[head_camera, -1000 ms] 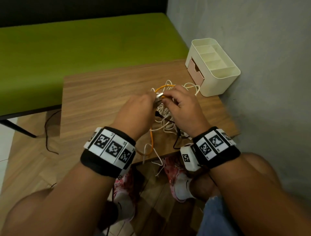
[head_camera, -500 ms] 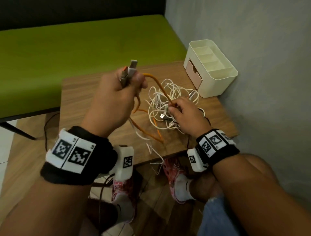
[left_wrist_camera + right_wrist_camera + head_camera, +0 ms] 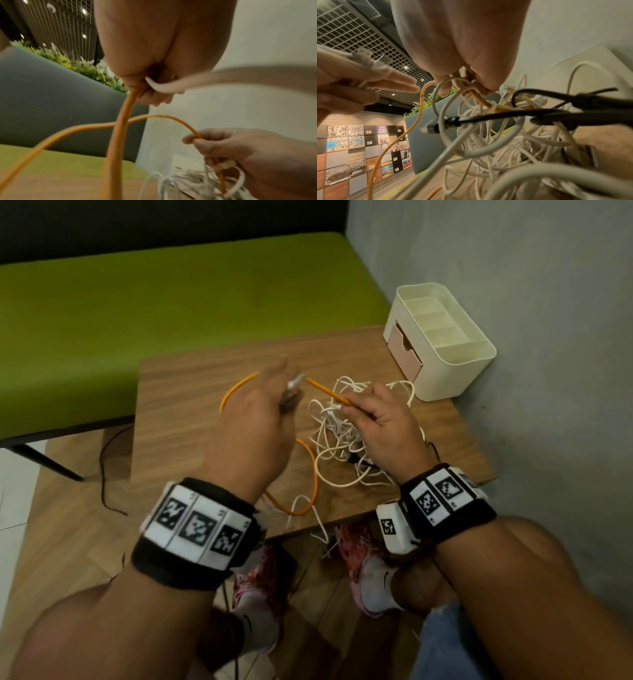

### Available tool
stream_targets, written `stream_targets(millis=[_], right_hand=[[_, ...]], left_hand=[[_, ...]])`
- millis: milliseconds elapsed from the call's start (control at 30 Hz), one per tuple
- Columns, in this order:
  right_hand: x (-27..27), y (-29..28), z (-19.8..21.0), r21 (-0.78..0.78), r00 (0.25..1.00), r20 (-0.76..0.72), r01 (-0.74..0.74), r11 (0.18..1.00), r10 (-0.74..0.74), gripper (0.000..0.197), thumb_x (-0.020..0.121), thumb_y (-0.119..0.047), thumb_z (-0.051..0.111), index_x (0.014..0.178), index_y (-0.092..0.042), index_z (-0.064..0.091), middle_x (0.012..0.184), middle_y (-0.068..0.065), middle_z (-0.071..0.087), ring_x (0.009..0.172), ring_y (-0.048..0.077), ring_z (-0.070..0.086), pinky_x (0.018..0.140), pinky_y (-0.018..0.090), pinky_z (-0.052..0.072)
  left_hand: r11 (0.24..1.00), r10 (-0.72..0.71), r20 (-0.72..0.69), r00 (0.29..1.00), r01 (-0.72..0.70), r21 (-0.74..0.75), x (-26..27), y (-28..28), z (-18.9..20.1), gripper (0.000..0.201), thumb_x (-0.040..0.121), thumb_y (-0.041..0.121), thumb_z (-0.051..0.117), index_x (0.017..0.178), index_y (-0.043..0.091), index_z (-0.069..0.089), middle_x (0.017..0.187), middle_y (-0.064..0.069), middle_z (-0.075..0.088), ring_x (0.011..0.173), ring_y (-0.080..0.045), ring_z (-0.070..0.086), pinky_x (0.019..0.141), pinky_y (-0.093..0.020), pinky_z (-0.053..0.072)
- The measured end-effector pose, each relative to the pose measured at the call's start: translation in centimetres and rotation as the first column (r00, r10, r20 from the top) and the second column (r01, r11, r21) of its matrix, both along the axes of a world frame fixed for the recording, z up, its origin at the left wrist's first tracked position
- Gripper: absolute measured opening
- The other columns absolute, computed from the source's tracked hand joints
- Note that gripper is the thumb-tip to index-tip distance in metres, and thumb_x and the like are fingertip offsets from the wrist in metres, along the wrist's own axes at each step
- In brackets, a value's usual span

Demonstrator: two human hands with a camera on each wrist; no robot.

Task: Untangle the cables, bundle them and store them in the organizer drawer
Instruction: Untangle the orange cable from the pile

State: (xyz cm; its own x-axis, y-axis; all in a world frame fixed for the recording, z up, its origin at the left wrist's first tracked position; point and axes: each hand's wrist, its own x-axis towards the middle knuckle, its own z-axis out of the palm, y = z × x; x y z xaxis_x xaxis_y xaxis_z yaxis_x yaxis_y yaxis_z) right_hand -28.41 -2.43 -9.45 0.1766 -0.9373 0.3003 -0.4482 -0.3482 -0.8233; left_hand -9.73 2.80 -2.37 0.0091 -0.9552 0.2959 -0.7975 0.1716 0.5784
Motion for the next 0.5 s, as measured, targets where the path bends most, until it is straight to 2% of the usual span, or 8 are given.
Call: stream_targets(millis=[67, 133, 200, 300, 367, 433, 467, 500], right_hand=[[0.3, 0.2, 0.3, 0.018, 1.000, 0.024, -0.016, 1.000, 0.016, 0.026, 0.094, -0.016, 0.066, 0.119, -0.015, 0.071, 0.089, 0.005, 0.052, 0.078, 0.004, 0.051, 0.068, 0.011, 0.040], [0.2, 0.4, 0.5, 0.012, 1.000, 0.009, -0.023, 1.000, 0.023, 0.024, 0.094, -0.017, 0.065, 0.117, -0.016, 0.072, 0.090, 0.005, 0.053, 0.077, 0.003, 0.051, 0.067, 0.009, 0.039], [-0.1, 0.7, 0.5, 0.007, 0.998, -0.045, -0.035, 0.999, 0.036, 0.021, 0.095, -0.019, 0.064, 0.113, -0.016, 0.073, 0.091, 0.001, 0.056, 0.079, 0.003, 0.053, 0.068, 0.009, 0.039], [-0.9, 1.0, -0.3, 0.079, 0.984, -0.140, -0.101, 0.992, 0.112, 0.020, 0.093, -0.025, 0.067, 0.109, -0.016, 0.073, 0.093, -0.004, 0.059, 0.085, 0.006, 0.057, 0.074, 0.017, 0.044], [-1.2, 0.9, -0.8, 0.152, 0.959, -0.237, -0.124, 0.981, 0.158, 0.024, 0.092, -0.030, 0.067, 0.113, -0.018, 0.071, 0.099, -0.005, 0.060, 0.092, 0.010, 0.058, 0.082, 0.028, 0.048], [-1.2, 0.4, -0.9, 0.222, 0.939, -0.306, -0.088, 0.971, 0.155, 0.030, 0.094, -0.031, 0.065, 0.121, -0.018, 0.066, 0.112, -0.003, 0.060, 0.103, 0.013, 0.057, 0.092, 0.034, 0.047], [-1.2, 0.1, -0.8, 0.244, 0.942, -0.302, -0.072, 0.967, 0.146, 0.032, 0.095, -0.029, 0.064, 0.124, -0.016, 0.063, 0.118, -0.001, 0.060, 0.108, 0.014, 0.057, 0.096, 0.033, 0.045], [-1.2, -0.1, -0.5, 0.248, 0.946, -0.293, -0.064, 0.967, 0.138, 0.034, 0.095, -0.026, 0.063, 0.127, -0.015, 0.061, 0.124, 0.000, 0.058, 0.113, 0.015, 0.056, 0.099, 0.033, 0.044]], left_hand=[[0.988, -0.136, -0.065, 0.989, 0.140, 0.065, -1.1, -0.8, -1.1, 0.039, 0.100, 0.017, 0.051, 0.139, 0.020, 0.053, 0.152, -0.001, 0.043, 0.134, -0.021, 0.046, 0.107, -0.031, 0.037], [0.969, -0.167, -0.114, 0.979, 0.184, 0.166, -1.7, -1.7, -2.3, 0.033, 0.100, 0.019, 0.051, 0.132, 0.022, 0.058, 0.142, -0.003, 0.054, 0.127, -0.020, 0.051, 0.102, -0.032, 0.042], [0.957, -0.131, -0.164, 0.978, 0.169, 0.238, -1.6, -2.4, -3.1, 0.019, 0.100, 0.020, 0.051, 0.108, 0.016, 0.068, 0.105, -0.007, 0.068, 0.096, -0.021, 0.062, 0.081, -0.032, 0.046], [0.930, -0.119, -0.246, 0.962, 0.195, 0.313, -0.8, -2.4, -3.6, 0.025, 0.101, 0.021, 0.052, 0.079, 0.017, 0.064, 0.058, 0.010, 0.055, 0.049, -0.002, 0.046, 0.052, -0.028, 0.033], [0.911, -0.084, -0.511, 0.855, 0.274, 0.309, -0.4, -1.8, -3.0, 0.026, 0.099, 0.026, 0.052, 0.076, 0.018, 0.062, 0.044, 0.011, 0.039, 0.039, -0.003, 0.032, 0.046, -0.026, 0.029], [0.898, -0.042, -0.791, 0.611, 0.370, 0.238, 0.1, -1.1, -1.4, 0.025, 0.094, 0.029, 0.051, 0.076, 0.014, 0.060, 0.048, 0.009, 0.028, 0.040, -0.007, 0.023, 0.042, -0.020, 0.025], [0.898, -0.045, -0.837, 0.546, 0.389, 0.205, 0.5, -0.9, -0.5, 0.025, 0.095, 0.028, 0.050, 0.078, 0.012, 0.058, 0.051, 0.006, 0.025, 0.041, -0.008, 0.021, 0.041, -0.018, 0.024], [0.905, -0.058, -0.826, 0.561, 0.378, 0.193, 0.8, -0.8, 0.2, 0.026, 0.097, 0.026, 0.048, 0.079, 0.011, 0.058, 0.053, 0.004, 0.024, 0.043, -0.009, 0.020, 0.041, -0.018, 0.023]])
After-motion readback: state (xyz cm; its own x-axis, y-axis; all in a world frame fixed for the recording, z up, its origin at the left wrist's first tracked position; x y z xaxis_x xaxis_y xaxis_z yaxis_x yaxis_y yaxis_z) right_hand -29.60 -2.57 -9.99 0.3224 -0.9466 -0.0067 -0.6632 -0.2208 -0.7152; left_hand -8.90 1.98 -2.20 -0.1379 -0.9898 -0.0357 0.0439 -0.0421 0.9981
